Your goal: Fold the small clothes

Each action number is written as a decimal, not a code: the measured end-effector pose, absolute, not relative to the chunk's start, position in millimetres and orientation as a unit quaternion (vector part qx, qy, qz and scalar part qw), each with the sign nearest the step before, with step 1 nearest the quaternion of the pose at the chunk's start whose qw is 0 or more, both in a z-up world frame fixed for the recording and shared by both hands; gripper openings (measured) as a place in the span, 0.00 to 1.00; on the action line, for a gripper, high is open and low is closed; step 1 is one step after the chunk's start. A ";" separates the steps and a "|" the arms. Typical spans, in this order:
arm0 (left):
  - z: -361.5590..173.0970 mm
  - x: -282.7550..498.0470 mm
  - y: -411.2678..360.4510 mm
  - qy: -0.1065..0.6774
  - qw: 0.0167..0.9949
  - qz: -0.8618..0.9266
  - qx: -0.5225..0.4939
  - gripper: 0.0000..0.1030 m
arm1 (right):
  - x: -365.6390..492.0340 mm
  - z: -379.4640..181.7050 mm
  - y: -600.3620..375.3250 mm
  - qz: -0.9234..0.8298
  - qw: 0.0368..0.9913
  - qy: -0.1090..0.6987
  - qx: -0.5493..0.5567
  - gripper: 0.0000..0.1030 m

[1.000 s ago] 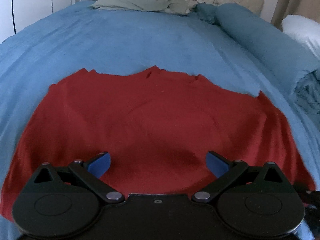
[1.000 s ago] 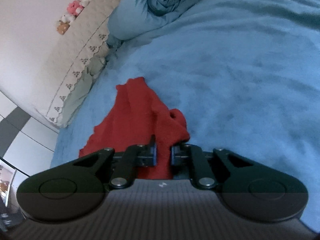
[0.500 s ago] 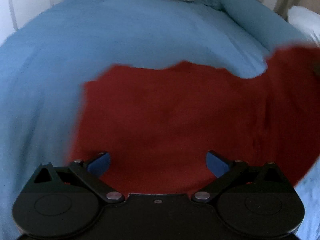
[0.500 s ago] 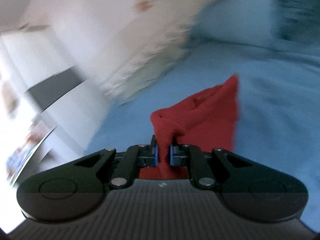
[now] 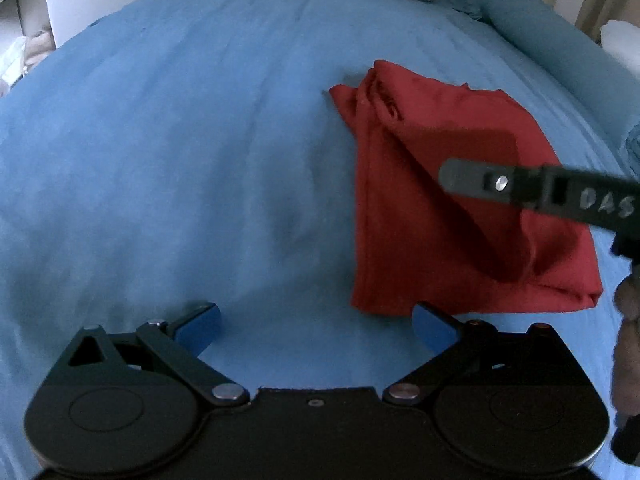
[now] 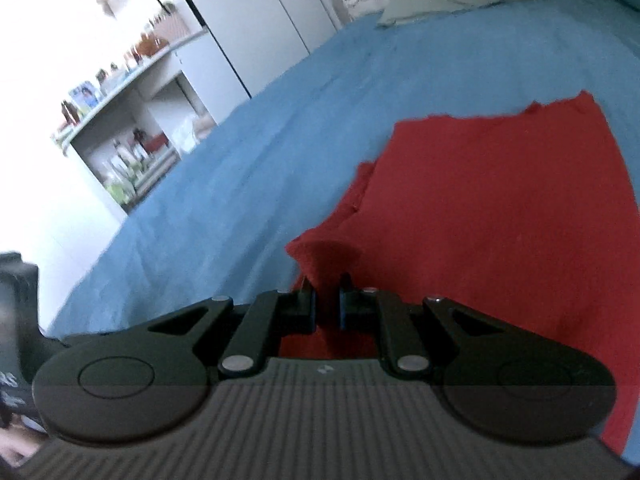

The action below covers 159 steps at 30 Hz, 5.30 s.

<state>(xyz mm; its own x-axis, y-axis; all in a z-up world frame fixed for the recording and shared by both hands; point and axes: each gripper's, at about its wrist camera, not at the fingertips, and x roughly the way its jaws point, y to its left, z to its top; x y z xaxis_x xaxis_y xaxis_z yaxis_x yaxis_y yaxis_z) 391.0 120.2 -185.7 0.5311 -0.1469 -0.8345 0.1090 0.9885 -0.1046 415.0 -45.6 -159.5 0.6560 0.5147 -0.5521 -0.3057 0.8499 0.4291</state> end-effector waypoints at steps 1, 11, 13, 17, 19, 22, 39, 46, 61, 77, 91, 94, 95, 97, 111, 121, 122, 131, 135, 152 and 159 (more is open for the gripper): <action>-184.8 390.2 120.1 0.476 0.876 -0.075 -0.020 1.00 | 411.6 -155.8 -44.2 0.234 0.899 0.338 0.148 0.24; -185.3 375.4 123.9 0.476 0.876 -0.072 -0.003 1.00 | 402.4 -162.7 -15.8 0.282 0.887 0.355 0.086 0.29; -181.6 376.1 122.8 0.474 0.877 -0.078 -0.005 1.00 | 396.8 -158.6 -20.2 0.284 0.888 0.350 0.089 0.55; -167.0 366.8 124.1 0.450 0.888 -0.094 -0.012 1.00 | 359.3 -134.1 -43.3 0.284 0.914 0.289 0.042 0.83; -159.5 362.5 124.2 0.436 0.894 -0.102 -0.024 1.00 | 342.1 -125.6 -65.8 0.264 0.923 0.277 0.039 0.83; -149.7 361.0 123.3 0.413 0.902 -0.115 -0.056 1.00 | 321.6 -126.9 -99.9 0.208 0.938 0.276 0.034 0.87; -139.7 393.2 96.4 0.403 0.899 -0.136 -0.104 0.08 | 303.5 -157.0 -149.6 0.123 0.939 0.314 0.074 0.88; -144.4 361.8 98.5 0.375 0.918 -0.115 -0.050 0.09 | 303.1 -159.7 -148.0 0.127 0.937 0.314 0.081 0.88; -167.3 366.4 111.6 0.387 0.918 -0.083 -0.033 0.64 | 333.5 -194.1 -144.8 0.061 0.928 0.369 0.002 0.88; -148.1 486.1 112.0 0.449 0.876 -0.141 -0.109 1.00 | 416.1 -133.1 -157.5 0.101 0.899 0.415 0.095 1.00; -181.4 520.2 97.7 0.505 0.829 -0.172 -0.165 0.32 | 474.9 -173.6 -162.0 0.120 0.858 0.456 0.203 0.53; -163.6 510.0 88.2 0.489 0.844 -0.169 -0.141 0.27 | 471.0 -158.6 -160.7 0.125 0.863 0.445 0.205 0.40; -155.6 504.8 85.1 0.482 0.848 -0.171 -0.140 0.27 | 467.7 -151.7 -161.5 0.128 0.864 0.439 0.210 0.38; -138.5 492.0 76.9 0.473 0.850 -0.185 -0.138 0.26 | 458.1 -136.0 -163.0 0.135 0.867 0.429 0.214 0.37; -109.9 318.4 -8.7 0.417 0.876 -0.230 -0.073 0.27 | 301.0 -79.9 -234.9 0.154 0.874 0.413 0.202 0.37; -171.7 302.1 -10.6 0.438 0.879 -0.179 -0.055 0.39 | 242.6 -176.4 -261.8 0.120 0.872 0.419 0.222 0.43; -171.5 305.7 -22.0 0.439 0.879 -0.177 -0.053 0.40 | 243.9 -177.9 -262.2 0.119 0.871 0.420 0.226 0.44; -147.0 288.1 -26.2 0.425 0.892 -0.152 -0.028 0.42 | 229.8 -157.0 -260.3 0.114 0.888 0.408 0.176 0.63; -103.0 265.5 -19.0 0.382 0.913 -0.141 -0.010 0.84 | 204.9 -119.4 -258.2 0.104 0.906 0.379 0.157 0.96; 18.4 80.1 28.6 0.348 0.935 -0.069 -0.032 1.00 | 27.8 42.8 -203.7 -0.037 0.942 0.329 0.054 1.00; -1.2 34.7 25.8 0.355 0.933 -0.051 0.011 1.00 | -28.6 31.0 -180.9 -0.050 0.929 0.364 0.054 1.00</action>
